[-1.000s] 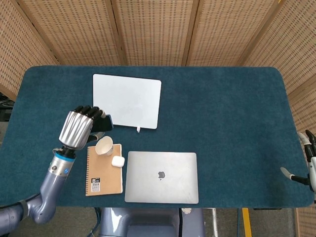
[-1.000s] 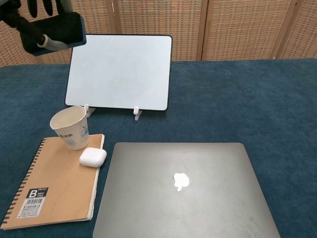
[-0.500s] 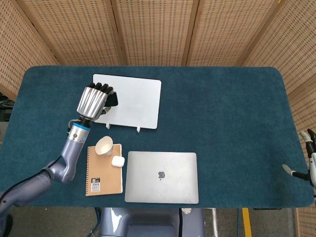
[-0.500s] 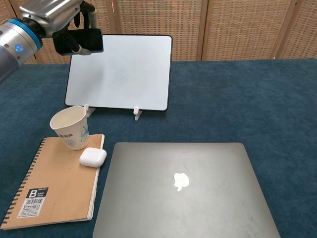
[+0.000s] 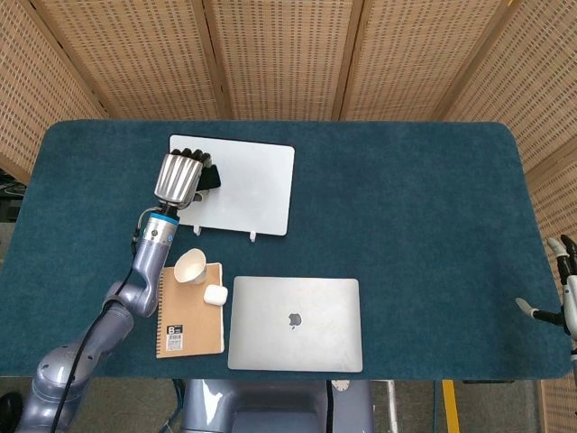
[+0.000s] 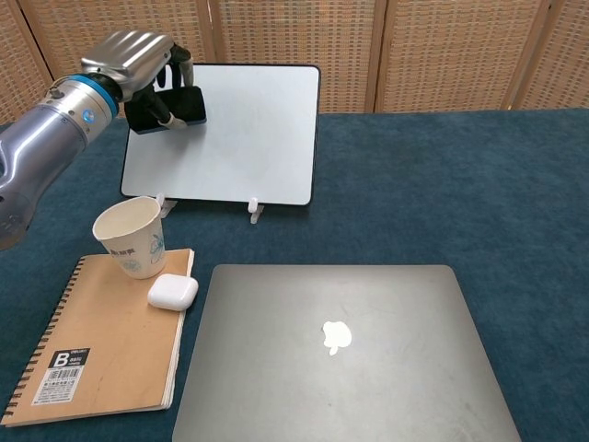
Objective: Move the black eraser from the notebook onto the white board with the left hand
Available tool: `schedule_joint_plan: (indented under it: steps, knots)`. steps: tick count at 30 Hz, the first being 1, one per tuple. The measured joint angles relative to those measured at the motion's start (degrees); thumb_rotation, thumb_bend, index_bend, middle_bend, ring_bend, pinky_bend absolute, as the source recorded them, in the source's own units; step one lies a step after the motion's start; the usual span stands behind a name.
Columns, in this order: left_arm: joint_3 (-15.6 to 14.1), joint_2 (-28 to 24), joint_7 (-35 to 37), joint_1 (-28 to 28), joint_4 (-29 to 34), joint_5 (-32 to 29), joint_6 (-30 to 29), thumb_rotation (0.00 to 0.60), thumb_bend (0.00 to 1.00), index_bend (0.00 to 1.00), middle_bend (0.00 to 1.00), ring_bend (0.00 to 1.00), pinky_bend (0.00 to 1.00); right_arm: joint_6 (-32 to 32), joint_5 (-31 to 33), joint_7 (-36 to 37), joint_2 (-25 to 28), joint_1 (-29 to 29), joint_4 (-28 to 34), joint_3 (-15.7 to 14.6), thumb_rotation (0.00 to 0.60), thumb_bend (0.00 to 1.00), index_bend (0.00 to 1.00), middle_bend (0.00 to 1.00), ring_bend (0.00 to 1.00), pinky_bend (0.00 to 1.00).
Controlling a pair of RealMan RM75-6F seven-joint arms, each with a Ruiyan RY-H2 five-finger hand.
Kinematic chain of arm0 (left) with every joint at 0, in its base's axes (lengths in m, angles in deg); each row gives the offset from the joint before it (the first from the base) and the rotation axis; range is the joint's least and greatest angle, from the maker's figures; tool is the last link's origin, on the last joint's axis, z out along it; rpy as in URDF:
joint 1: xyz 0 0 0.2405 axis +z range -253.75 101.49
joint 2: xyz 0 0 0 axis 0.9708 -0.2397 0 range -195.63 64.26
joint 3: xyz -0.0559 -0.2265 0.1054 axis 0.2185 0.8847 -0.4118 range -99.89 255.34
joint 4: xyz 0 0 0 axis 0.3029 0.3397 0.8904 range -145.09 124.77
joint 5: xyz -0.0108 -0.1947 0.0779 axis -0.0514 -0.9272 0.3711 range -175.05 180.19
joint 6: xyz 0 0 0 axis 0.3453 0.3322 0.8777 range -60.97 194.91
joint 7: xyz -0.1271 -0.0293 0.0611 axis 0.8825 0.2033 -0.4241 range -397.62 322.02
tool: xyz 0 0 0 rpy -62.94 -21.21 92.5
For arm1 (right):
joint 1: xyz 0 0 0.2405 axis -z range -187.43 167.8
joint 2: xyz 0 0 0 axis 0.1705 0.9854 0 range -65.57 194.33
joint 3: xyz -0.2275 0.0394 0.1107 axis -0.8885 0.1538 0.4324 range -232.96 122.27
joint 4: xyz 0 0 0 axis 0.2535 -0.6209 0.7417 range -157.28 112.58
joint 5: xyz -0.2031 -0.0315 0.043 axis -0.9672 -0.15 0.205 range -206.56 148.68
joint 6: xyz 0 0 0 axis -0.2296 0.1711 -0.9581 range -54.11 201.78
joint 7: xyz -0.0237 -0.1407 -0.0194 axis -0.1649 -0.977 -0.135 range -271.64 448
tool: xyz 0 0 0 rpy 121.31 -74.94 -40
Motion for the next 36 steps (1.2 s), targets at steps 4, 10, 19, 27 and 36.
schedule_joint_plan:
  steps: [4, 10, 19, 27, 36]
  knots:
    - [-1.18, 1.94, 1.77, -0.97, -3.19, -0.12, 0.84, 0.6, 0.0, 0.01, 0.0, 0.0, 0.02, -0.47, 0.47, 0.01, -0.08, -0.07, -0.24, 0.11, 0.6, 0.0, 0.0, 0.0, 0.0, 0.0]
    - [-1.92, 3.47, 2.93, -1.34, -5.85, -0.33, -1.48, 0.6, 0.0, 0.0, 0.0, 0.0, 0.0, -0.44, 0.42, 0.18, -0.08, -0.03, -0.32, 0.15, 0.6, 0.0, 0.0, 0.0, 0.0, 0.0]
    - [-3.75, 3.04, 7.68, 0.06, -5.74, 0.44, -7.14, 0.6, 0.0, 0.0, 0.0, 0.0, 0.0, -0.06, -0.38, 1.08, 0.22, 0.17, -0.12, 0.02, 0.6, 0.0, 0.0, 0.0, 0.0, 0.0]
    - [-7.37, -5.61, 11.83, 5.48, 6.71, 3.45, -15.65, 0.6, 0.0, 0.0, 0.0, 0.0, 0.0, 1.49, -2.59, 1.77, 0.72, 0.61, 0.76, -0.6, 0.6, 0.0, 0.0, 0.0, 0.0, 0.0]
    - [-11.38, -26.73, 4.81, 16.41, 44.98, 2.1, -18.15, 0.6, 0.0, 0.0, 0.0, 0.0, 0.0, 3.95, -5.51, 2.05, 1.29, 1.3, 2.22, -1.47, 0.6, 0.0, 0.0, 0.0, 0.0, 0.0]
